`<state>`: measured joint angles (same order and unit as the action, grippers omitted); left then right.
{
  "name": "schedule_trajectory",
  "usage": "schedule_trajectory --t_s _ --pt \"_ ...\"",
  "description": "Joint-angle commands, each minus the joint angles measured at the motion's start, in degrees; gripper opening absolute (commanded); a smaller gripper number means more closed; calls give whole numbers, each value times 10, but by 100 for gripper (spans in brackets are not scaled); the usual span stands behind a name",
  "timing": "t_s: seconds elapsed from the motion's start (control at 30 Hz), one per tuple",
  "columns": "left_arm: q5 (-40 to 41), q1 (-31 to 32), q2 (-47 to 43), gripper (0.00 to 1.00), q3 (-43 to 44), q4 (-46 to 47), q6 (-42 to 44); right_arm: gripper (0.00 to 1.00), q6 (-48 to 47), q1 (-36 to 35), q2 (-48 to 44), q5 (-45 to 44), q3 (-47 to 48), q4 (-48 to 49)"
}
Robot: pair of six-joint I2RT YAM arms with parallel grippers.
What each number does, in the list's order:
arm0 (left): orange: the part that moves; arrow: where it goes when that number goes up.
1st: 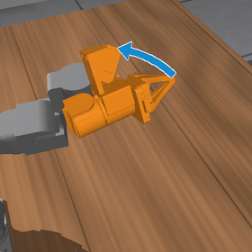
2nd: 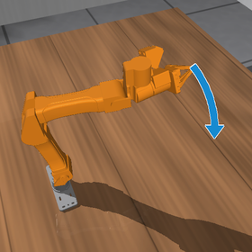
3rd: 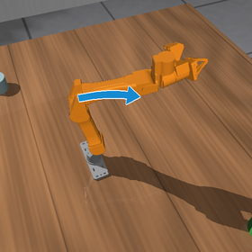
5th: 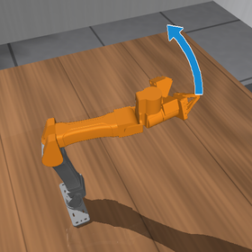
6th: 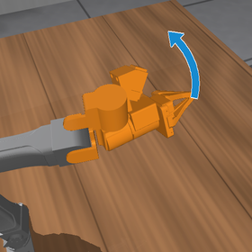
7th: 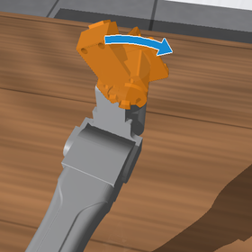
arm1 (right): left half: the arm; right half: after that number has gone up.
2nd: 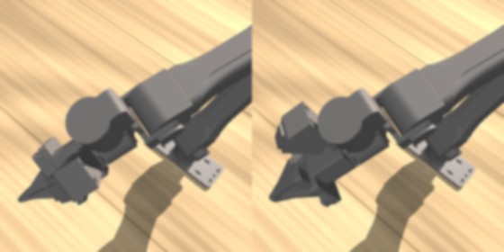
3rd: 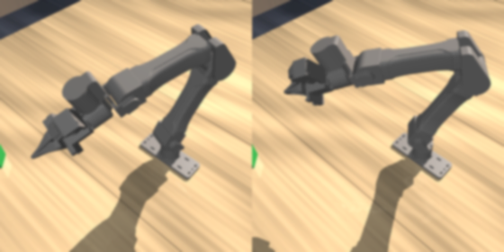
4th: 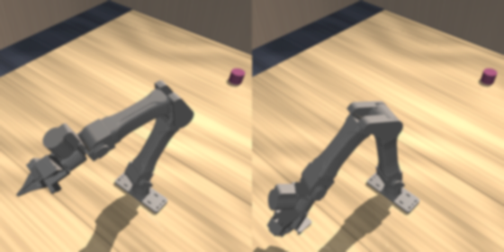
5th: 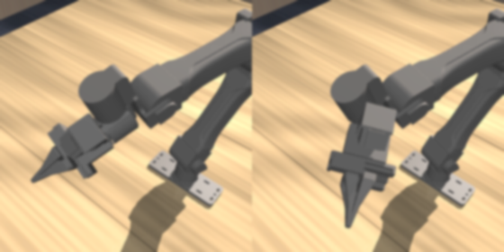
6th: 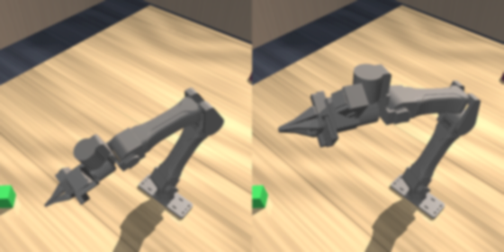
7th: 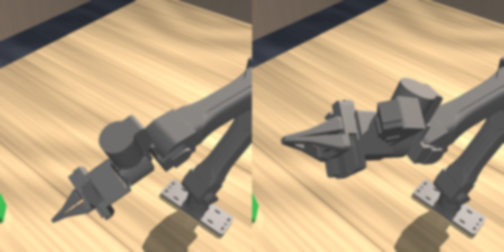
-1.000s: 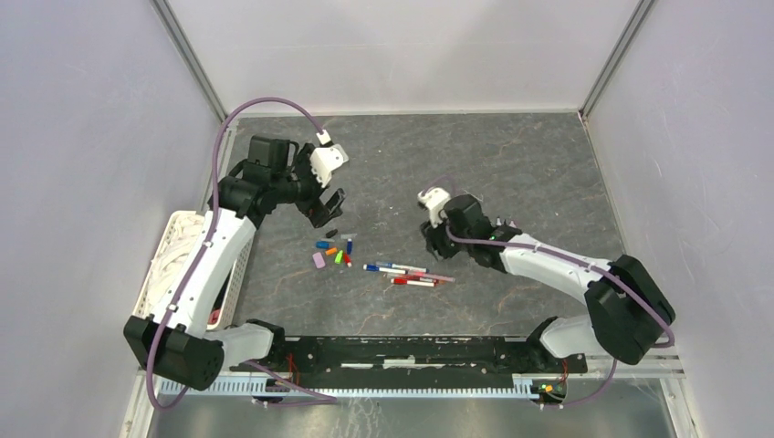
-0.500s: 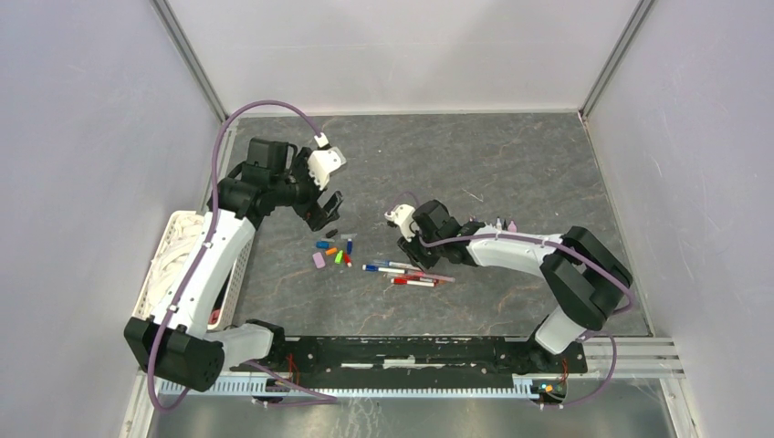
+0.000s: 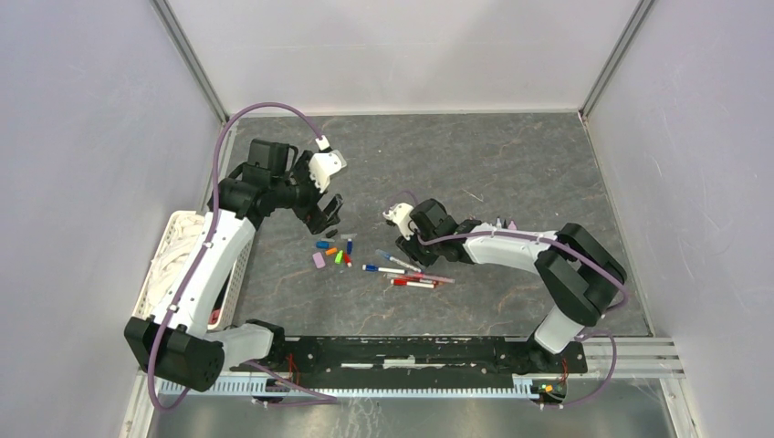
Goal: Open the pen caps
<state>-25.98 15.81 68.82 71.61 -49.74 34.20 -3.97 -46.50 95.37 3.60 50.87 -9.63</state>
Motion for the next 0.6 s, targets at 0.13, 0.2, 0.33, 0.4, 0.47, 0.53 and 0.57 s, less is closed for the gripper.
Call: schedule_trajectory --t_s 0.13,0.2,0.33,0.4,0.47,0.53,0.57 --pt "-23 -3 -3 100 11 -10 17 47 5 -11 -42 -5 40 14" --pt "-26 -2 -3 100 12 -12 18 48 2 -18 -32 8 47 11" --pt "-27 -3 -2 100 10 -16 19 50 -3 -28 -2 15 52 3" --pt "-29 -3 -2 100 10 -19 21 50 -3 -29 9 16 48 6" --pt "-29 -3 -3 100 9 -21 23 50 -3 -29 18 23 43 10" --pt "-30 -3 -5 100 10 -25 26 50 -3 -29 28 24 41 10" --pt "-29 -3 -5 100 10 -25 28 50 -5 -29 33 24 41 10"
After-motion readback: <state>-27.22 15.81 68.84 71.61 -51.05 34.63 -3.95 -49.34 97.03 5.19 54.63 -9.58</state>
